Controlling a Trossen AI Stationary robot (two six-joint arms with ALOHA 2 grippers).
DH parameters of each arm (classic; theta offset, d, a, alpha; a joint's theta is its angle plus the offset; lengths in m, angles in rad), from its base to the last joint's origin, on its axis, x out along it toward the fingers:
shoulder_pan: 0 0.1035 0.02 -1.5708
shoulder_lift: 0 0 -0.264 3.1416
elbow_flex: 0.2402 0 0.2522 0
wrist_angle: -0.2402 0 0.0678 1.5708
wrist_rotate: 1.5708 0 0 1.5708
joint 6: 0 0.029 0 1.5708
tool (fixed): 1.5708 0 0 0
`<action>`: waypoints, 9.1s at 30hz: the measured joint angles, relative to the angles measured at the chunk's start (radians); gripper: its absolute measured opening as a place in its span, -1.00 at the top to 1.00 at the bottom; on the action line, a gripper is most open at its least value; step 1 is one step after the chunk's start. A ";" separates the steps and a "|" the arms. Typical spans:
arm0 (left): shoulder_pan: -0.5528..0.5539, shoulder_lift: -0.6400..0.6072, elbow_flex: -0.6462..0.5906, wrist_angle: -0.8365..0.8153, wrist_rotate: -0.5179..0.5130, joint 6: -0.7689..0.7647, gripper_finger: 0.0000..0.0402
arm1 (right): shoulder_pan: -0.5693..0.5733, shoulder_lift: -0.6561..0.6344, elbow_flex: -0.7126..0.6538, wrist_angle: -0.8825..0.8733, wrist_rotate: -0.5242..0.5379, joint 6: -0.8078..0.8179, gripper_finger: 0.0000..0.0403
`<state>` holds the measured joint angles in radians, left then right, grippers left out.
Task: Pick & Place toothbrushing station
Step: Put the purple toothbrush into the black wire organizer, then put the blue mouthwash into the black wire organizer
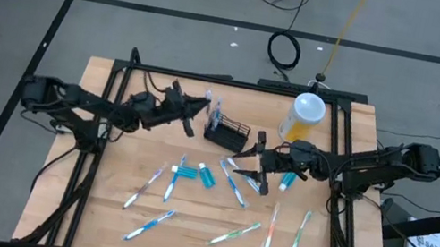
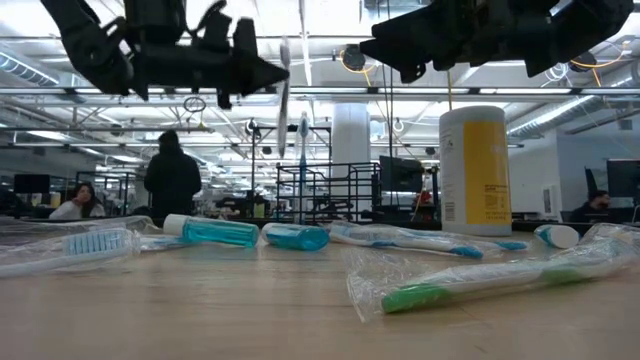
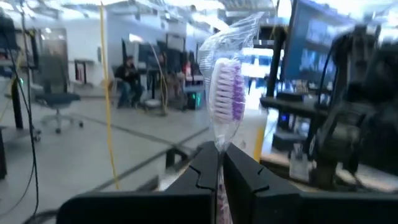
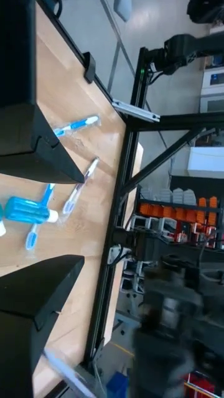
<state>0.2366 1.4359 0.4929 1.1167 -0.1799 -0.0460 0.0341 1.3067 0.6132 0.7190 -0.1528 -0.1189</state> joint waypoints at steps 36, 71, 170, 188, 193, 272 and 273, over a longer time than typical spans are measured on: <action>-0.016 0.307 0.002 0.172 -0.180 -0.013 0.89 | 0.000 0.000 0.000 0.002 -0.005 0.002 0.07; -0.232 -0.120 0.002 -0.190 -0.249 0.283 0.04 | 0.000 0.000 0.000 -0.015 -0.005 0.008 0.07; -0.461 0.195 -0.335 -0.144 0.049 -0.115 0.16 | 0.111 0.547 0.470 -0.276 0.305 0.316 0.07; -0.459 0.196 -0.336 -0.134 0.051 -0.107 0.47 | 0.111 0.547 0.470 -0.279 0.305 0.316 0.07; -0.459 0.187 -0.336 -0.111 0.091 -0.103 0.54 | 0.111 0.547 0.470 -0.280 0.305 0.316 0.07; -0.205 0.118 0.872 -1.699 -0.143 0.884 0.49 | 0.247 -0.072 0.182 -0.756 0.387 0.458 0.07; -0.206 0.153 0.916 -1.733 -0.155 0.897 0.49 | 0.247 -0.072 0.182 -0.751 0.387 0.449 0.07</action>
<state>0.0306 1.5885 1.4084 -0.6168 -0.3348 0.8514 0.2813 1.2350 0.7956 -0.0323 0.2340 0.3305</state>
